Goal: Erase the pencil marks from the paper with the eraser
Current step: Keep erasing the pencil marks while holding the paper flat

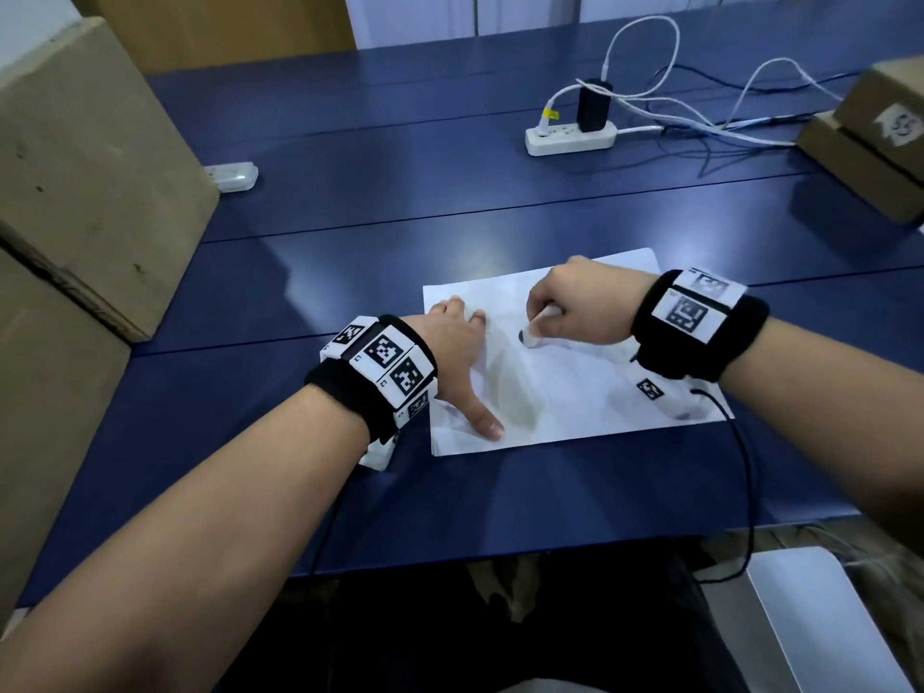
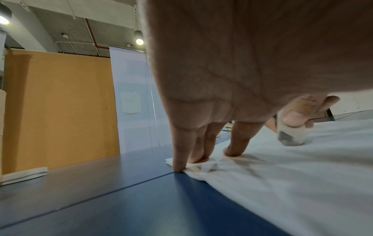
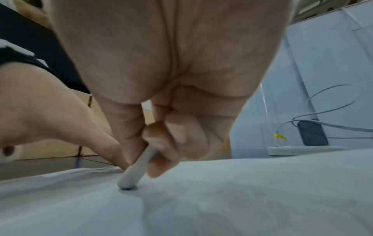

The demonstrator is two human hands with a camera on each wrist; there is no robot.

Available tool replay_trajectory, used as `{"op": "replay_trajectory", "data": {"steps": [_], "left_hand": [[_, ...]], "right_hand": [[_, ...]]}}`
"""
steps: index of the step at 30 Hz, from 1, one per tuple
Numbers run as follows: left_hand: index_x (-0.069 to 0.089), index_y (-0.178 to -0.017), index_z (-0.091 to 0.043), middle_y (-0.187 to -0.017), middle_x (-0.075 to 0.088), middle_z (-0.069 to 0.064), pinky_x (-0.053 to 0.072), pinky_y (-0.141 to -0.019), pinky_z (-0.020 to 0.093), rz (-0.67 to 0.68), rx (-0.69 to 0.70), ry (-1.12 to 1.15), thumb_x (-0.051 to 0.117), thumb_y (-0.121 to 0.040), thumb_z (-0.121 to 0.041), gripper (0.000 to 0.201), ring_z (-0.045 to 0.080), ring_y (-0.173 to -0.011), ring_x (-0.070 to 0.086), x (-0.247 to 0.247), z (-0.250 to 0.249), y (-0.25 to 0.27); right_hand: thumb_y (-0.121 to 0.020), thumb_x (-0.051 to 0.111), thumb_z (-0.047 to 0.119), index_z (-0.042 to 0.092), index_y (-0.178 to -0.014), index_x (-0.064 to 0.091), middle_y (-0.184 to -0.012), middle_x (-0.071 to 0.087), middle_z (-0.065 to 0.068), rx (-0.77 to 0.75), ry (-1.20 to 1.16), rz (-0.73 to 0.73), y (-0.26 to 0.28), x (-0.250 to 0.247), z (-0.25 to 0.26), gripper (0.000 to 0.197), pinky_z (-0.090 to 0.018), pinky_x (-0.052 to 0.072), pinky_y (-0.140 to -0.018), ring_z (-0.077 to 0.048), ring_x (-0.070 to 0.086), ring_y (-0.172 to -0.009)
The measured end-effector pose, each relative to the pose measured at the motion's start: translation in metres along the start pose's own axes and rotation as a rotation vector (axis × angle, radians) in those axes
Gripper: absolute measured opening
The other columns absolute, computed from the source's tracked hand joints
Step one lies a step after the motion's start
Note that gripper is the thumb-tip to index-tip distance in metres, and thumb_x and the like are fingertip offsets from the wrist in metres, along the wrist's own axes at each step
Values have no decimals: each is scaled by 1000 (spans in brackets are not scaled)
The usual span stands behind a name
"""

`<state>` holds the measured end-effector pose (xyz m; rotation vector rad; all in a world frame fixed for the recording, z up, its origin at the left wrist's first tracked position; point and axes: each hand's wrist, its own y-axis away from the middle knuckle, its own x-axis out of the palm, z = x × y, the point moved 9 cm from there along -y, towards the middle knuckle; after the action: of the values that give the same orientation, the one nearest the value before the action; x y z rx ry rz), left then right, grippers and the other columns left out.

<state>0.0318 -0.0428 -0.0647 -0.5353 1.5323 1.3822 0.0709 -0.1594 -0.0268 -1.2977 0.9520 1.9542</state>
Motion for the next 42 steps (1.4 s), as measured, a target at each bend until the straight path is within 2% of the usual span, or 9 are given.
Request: {"op": "replay_trajectory", "data": {"steps": [6, 13, 19, 25, 27, 32, 35, 39, 42], "left_hand": [[5, -155, -9, -152, 20, 12, 40, -106, 54, 18, -5, -20, 67, -35, -92, 158, 28, -143, 22, 0, 0, 0], [13, -152, -10, -142, 28, 9, 43, -102, 52, 0, -10, -13, 70, -37, -89, 151, 26, -137, 29, -1, 0, 0], [8, -154, -9, -149, 23, 10, 41, -105, 54, 22, -18, -21, 70, -38, -89, 153, 27, -141, 24, -1, 0, 1], [7, -154, -10, -145, 25, 10, 42, -104, 52, 24, -14, -18, 69, -37, -90, 154, 26, -139, 26, 0, 0, 0], [8, -153, -10, -145, 25, 10, 41, -104, 52, 26, -13, -18, 70, -38, -89, 153, 27, -138, 26, 0, 0, 1], [8, -154, -10, -148, 22, 11, 41, -104, 54, 29, -18, -14, 70, -38, -89, 154, 27, -141, 24, -1, -1, 2], [8, -154, -10, -147, 24, 10, 41, -104, 54, 26, -19, -17, 70, -37, -89, 154, 27, -140, 25, -1, -1, 1], [5, -155, -12, -148, 22, 9, 40, -105, 53, 42, -28, -8, 71, -38, -88, 154, 26, -141, 23, 0, -1, 1], [11, -153, -9, -144, 27, 9, 42, -103, 53, 23, -20, -4, 72, -38, -87, 151, 26, -138, 27, -2, -1, 2]], "right_hand": [[-85, 69, 34, 28, -93, 73, -75, 71, 6, -204, 9, 432, 32, 41, 36, 11, -11, 44, -61, -3, 57, -65], [-87, 63, 38, 23, -92, 73, -83, 69, 4, 10, 14, -8, 0, -2, -6, 18, -31, 50, -76, -18, 61, -87], [-85, 69, 34, 27, -93, 74, -77, 71, 6, -181, -47, 406, 37, 42, 32, 12, -11, 44, -63, -2, 58, -68], [-86, 63, 36, 22, -92, 73, -84, 70, 2, 11, 40, 5, 7, -3, -3, 19, -33, 52, -76, -20, 61, -86], [-84, 63, 38, 24, -87, 73, -79, 69, 4, 3, 17, 17, 8, -1, -6, 18, -36, 53, -76, -16, 61, -80], [-86, 68, 36, 26, -95, 74, -81, 73, 6, -185, -18, 404, 38, 41, 30, 15, -13, 45, -66, -4, 60, -72], [-86, 68, 36, 26, -94, 74, -78, 71, 7, -153, 32, 266, 23, 29, 19, 14, -15, 44, -65, -6, 59, -72], [-82, 66, 48, 26, -86, 73, -81, 69, 7, 36, 7, 13, 6, 1, -14, 24, -37, 54, -78, -18, 62, -84], [-86, 65, 40, 25, -89, 72, -72, 64, 14, -92, 8, 105, 18, 12, 4, 17, -23, 48, -70, -9, 58, -72]]}}
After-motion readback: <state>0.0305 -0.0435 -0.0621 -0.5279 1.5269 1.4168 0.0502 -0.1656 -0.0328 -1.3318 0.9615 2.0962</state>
